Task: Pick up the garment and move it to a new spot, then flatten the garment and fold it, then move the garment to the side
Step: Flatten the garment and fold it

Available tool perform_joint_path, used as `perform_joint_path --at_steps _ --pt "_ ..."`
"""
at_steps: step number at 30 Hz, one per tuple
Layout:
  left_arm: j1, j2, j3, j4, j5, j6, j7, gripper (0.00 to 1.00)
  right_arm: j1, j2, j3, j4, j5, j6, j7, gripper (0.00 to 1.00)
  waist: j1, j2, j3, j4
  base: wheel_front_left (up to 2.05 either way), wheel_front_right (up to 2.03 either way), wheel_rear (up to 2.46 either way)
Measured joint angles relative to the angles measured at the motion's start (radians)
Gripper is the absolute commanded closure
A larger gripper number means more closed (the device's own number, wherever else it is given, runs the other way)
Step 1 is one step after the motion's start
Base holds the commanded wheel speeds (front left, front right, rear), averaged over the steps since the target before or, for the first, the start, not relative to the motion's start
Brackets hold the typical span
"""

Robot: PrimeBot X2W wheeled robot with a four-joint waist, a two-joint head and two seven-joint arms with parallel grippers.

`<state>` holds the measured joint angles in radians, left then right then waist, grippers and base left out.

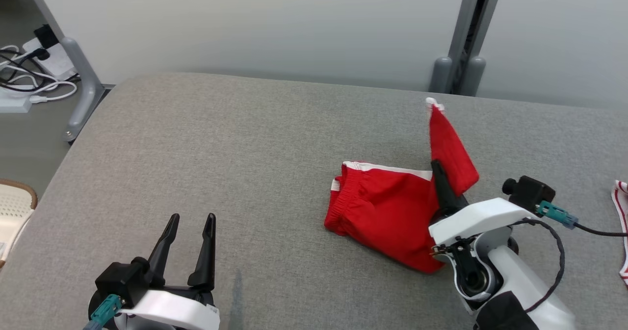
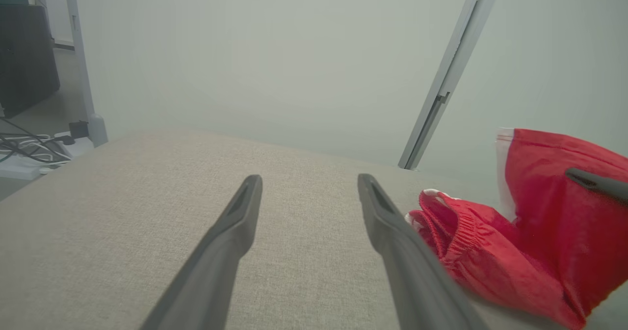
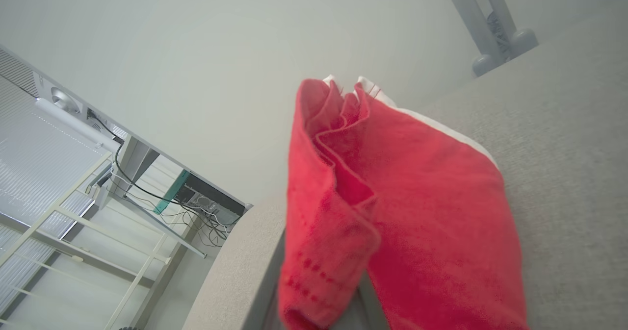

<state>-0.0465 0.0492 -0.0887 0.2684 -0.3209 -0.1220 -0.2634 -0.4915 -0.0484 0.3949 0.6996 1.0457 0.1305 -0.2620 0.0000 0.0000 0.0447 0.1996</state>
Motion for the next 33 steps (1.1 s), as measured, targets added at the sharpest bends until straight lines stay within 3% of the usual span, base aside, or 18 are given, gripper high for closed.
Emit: perform_joint_path --at_steps 5,11,20,21,22,23,33 --pt "0.004 0.000 -0.007 0.002 -0.016 0.003 0.000 0.00 -0.013 0.003 0.111 -0.012 0.028 0.000 -0.002 1.00 0.0000 0.0000 -0.002 0.042 0.00 0.00 0.00" --pt "0.009 0.000 -0.009 0.005 -0.037 0.010 0.000 0.00 -0.040 0.001 0.202 0.056 0.062 0.000 -0.002 1.00 0.0000 0.0000 0.008 0.100 0.00 0.00 0.00" --pt "-0.001 0.000 -0.025 0.008 -0.053 0.010 0.000 0.00 -0.087 0.000 0.296 0.128 0.118 0.000 -0.002 1.00 0.0000 0.0000 0.046 0.154 0.00 0.00 0.00" --pt "-0.002 0.000 -0.027 0.008 -0.056 0.010 0.000 0.00 -0.094 0.001 0.314 0.138 0.119 0.000 -0.002 0.82 -0.0001 0.0000 0.050 0.158 0.00 0.00 0.00" --pt "-0.003 -0.001 -0.028 0.009 -0.058 0.010 0.000 0.00 -0.100 0.001 0.329 0.151 0.121 0.000 -0.002 0.82 0.0000 0.0000 0.053 0.162 0.00 0.00 0.00" --pt "-0.003 0.000 -0.029 0.011 -0.058 0.010 0.000 0.00 -0.104 0.001 0.347 0.160 0.130 0.000 -0.002 0.00 -0.0001 0.0000 0.057 0.165 0.00 0.00 0.00" --pt "-0.022 0.000 -0.038 0.021 -0.068 0.010 0.000 0.00 -0.138 0.001 0.500 0.158 0.205 0.000 -0.002 0.00 -0.0001 0.0000 0.076 0.172 0.00 0.00 0.00"
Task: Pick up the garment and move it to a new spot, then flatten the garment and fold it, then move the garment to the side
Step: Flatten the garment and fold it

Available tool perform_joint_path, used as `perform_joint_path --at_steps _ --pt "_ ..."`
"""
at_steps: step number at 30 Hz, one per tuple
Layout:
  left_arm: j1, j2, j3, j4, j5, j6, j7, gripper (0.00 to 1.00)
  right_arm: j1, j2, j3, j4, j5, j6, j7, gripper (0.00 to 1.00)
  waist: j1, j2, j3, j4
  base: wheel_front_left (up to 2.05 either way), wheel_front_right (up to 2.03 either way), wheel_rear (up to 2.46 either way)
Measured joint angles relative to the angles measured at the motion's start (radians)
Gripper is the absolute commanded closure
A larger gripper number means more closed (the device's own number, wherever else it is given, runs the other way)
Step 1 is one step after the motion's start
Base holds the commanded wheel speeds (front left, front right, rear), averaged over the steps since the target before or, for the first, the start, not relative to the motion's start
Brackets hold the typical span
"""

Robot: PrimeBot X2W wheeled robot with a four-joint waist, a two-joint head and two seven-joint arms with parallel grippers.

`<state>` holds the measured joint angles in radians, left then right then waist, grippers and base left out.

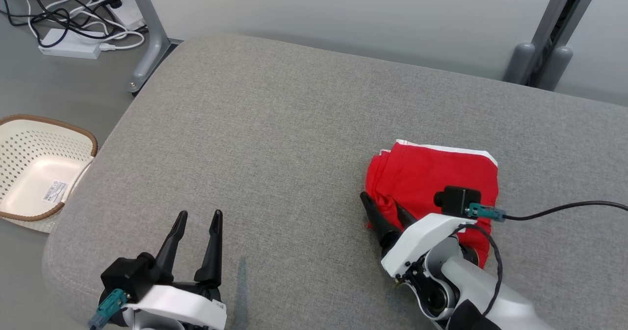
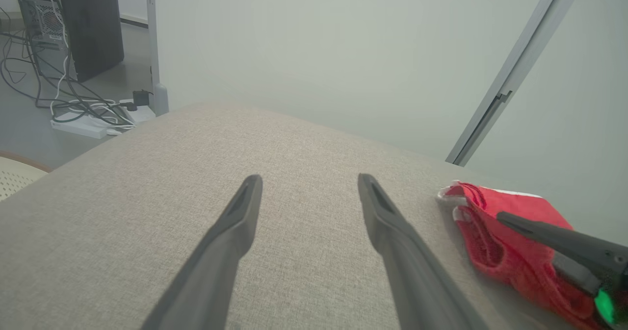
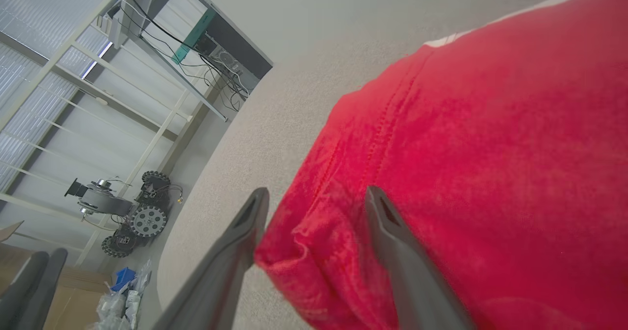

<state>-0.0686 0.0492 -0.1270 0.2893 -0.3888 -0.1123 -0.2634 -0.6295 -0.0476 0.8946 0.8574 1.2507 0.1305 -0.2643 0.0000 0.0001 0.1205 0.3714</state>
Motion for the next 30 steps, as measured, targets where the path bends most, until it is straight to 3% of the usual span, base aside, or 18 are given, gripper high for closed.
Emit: perform_joint_path --at_steps 10,21,23,27,30 --pt "-0.001 0.000 0.002 0.011 0.000 0.001 0.000 0.00 -0.021 -0.001 0.113 -0.047 0.034 0.000 0.000 0.00 0.0000 0.0000 -0.019 -0.024 0.00 0.00 0.00" --pt "0.028 0.000 0.031 0.004 0.022 0.003 0.000 0.00 -0.032 0.002 0.173 -0.206 0.118 0.000 0.000 0.00 0.0000 0.0000 -0.070 -0.095 0.00 0.00 0.00" --pt "0.034 0.000 0.042 -0.005 0.011 0.004 0.000 0.00 -0.055 0.002 0.135 -0.199 0.080 0.000 0.000 0.00 0.0000 0.0000 -0.080 -0.118 0.00 0.00 0.00" --pt "0.039 0.000 0.055 -0.029 -0.013 0.005 0.000 0.00 -0.093 -0.007 0.006 -0.156 -0.113 0.000 0.000 0.00 0.0001 0.0000 -0.097 -0.169 0.00 0.00 0.00" --pt "0.038 -0.001 0.061 -0.052 -0.028 0.008 0.000 0.00 -0.092 -0.054 -0.105 -0.160 -0.279 0.000 0.000 0.00 0.0000 0.0000 -0.108 -0.208 0.00 0.00 0.00"
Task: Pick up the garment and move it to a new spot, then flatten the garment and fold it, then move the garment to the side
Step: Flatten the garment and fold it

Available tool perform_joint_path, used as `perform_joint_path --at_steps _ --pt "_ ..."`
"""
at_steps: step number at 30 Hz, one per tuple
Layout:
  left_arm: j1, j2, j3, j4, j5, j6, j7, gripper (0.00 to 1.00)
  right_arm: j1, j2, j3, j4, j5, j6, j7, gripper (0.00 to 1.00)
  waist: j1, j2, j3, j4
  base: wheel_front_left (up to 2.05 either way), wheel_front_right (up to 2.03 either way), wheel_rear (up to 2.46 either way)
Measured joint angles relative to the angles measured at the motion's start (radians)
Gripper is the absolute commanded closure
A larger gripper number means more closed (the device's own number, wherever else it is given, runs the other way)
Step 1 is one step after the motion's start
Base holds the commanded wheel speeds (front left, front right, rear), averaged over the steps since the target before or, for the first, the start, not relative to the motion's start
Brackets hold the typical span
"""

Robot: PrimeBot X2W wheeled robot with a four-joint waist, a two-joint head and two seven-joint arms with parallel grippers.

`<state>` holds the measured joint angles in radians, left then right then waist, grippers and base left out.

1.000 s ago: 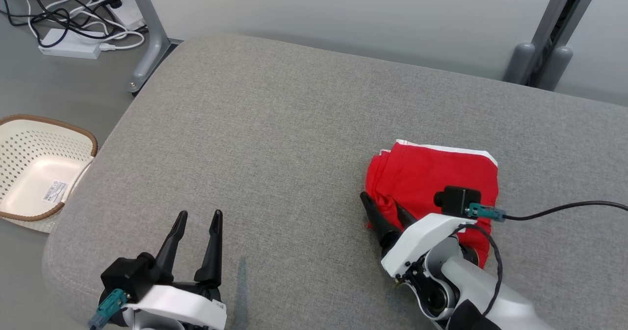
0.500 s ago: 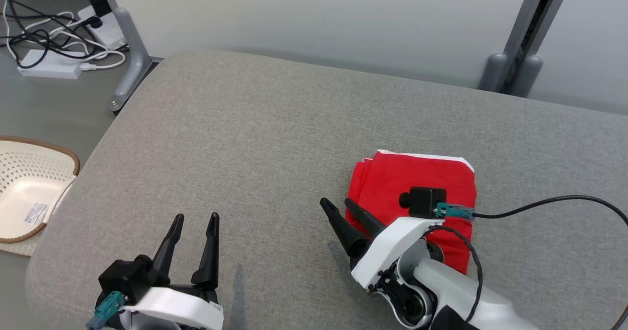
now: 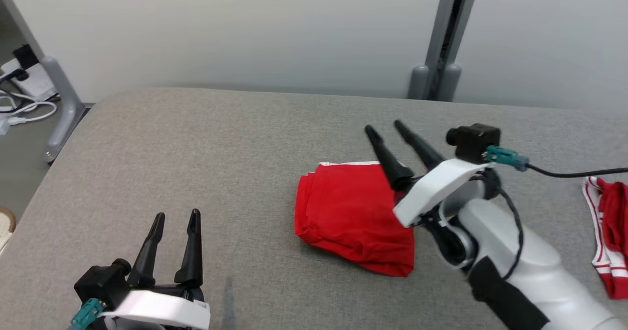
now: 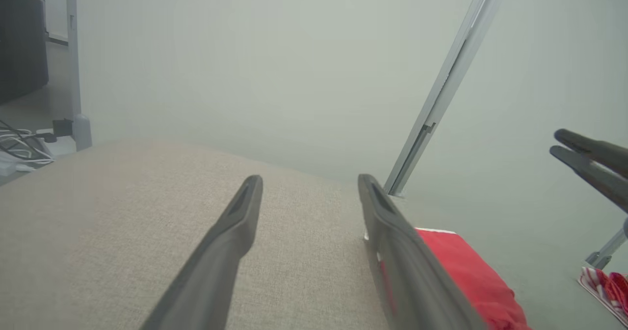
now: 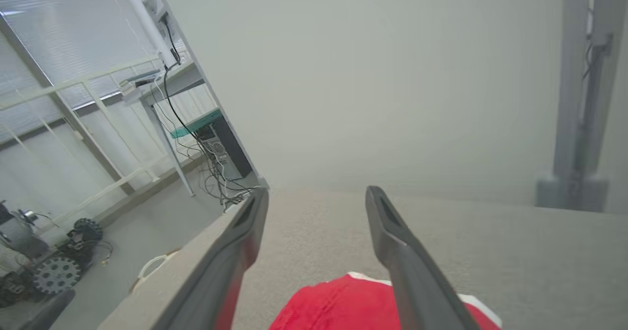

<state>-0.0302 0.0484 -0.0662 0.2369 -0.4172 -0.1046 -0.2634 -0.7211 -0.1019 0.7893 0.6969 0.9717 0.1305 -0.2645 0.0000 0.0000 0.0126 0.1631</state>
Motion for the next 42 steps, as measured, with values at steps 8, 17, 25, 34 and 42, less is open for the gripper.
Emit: perform_joint_path --at_steps 8,17,25,34,42 --pt "-0.015 0.001 0.022 -0.073 -0.027 0.009 0.000 0.00 0.136 -0.116 -0.354 -0.130 -0.495 0.000 0.000 0.00 0.0000 0.0000 -0.008 -0.091 0.00 0.00 0.00" --pt "-0.019 0.000 0.035 -0.115 -0.021 0.017 0.000 0.00 0.428 -0.049 -0.696 -0.456 -0.880 0.000 0.000 0.00 0.0000 0.0000 0.017 -0.142 0.00 0.00 0.00" --pt "0.002 0.000 0.043 -0.110 -0.006 0.018 0.000 0.00 0.583 0.035 -0.811 -0.584 -0.965 0.000 0.000 0.00 0.0000 0.0000 0.034 -0.157 0.00 0.00 0.00" --pt "0.026 0.000 0.032 -0.106 0.064 0.017 0.000 0.00 0.622 0.050 -0.824 -0.588 -0.971 0.000 0.000 0.00 0.0000 0.0000 0.033 -0.155 0.00 0.00 0.00" --pt "0.026 0.001 0.022 -0.109 0.071 0.018 0.000 0.00 0.625 0.052 -0.824 -0.589 -0.962 0.000 0.000 0.00 0.0000 0.0000 0.039 -0.142 0.00 0.00 0.00"
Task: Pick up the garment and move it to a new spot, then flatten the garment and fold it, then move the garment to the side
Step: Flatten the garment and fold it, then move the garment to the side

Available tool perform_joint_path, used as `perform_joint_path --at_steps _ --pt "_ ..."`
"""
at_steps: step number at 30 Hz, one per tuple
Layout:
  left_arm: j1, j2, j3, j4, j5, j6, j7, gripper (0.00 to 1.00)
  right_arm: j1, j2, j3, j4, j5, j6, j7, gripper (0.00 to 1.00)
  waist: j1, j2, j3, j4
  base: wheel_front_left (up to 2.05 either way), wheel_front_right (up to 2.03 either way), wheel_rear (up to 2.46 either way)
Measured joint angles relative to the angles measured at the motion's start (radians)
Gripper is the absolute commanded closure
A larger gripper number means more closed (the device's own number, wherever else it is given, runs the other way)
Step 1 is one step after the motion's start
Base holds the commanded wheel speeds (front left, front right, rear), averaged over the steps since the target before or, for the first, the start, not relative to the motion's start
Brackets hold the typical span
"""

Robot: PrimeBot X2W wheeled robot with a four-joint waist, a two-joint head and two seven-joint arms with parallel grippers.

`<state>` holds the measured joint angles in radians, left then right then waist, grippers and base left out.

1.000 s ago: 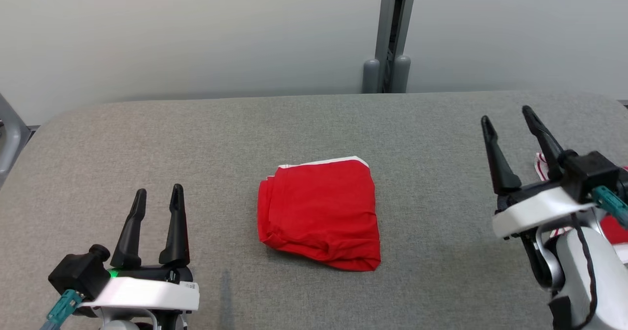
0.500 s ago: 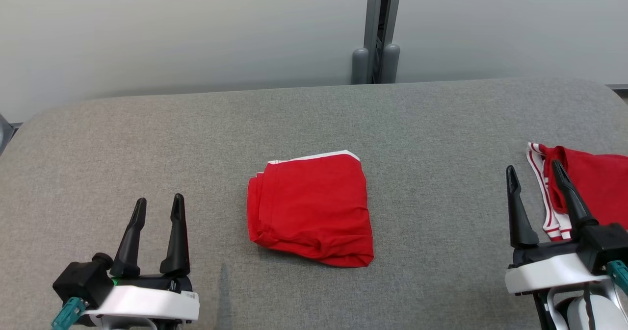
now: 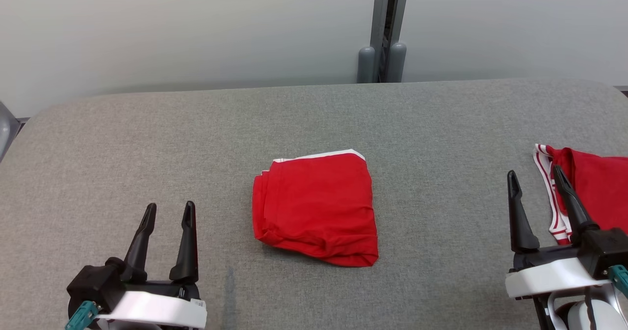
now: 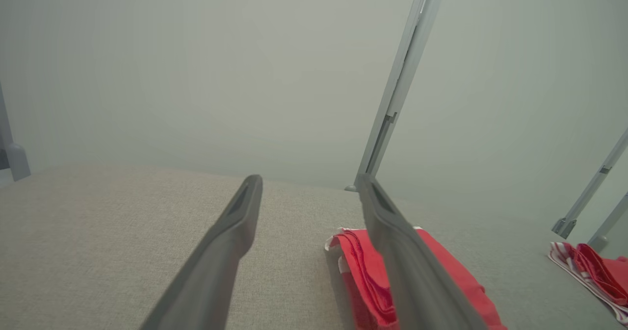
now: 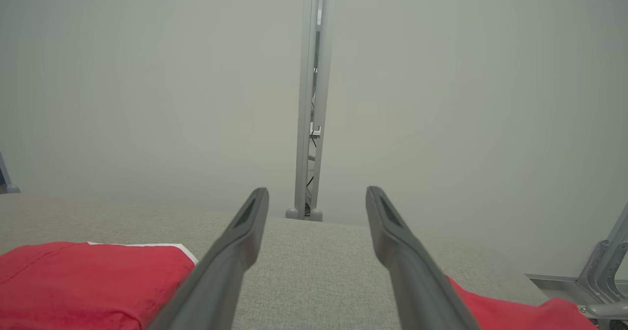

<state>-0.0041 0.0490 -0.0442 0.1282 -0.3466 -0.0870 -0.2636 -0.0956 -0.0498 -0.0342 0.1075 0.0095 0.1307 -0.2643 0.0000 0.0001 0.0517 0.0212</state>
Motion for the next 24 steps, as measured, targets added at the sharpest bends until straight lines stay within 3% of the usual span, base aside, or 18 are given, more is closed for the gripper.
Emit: perform_joint_path --at_steps 24 --pt "0.000 0.000 -0.012 0.020 0.006 -0.001 0.000 0.00 -0.001 0.001 0.018 0.028 0.016 0.000 0.000 0.00 0.0000 0.0000 -0.003 0.013 0.00 0.00 0.00"
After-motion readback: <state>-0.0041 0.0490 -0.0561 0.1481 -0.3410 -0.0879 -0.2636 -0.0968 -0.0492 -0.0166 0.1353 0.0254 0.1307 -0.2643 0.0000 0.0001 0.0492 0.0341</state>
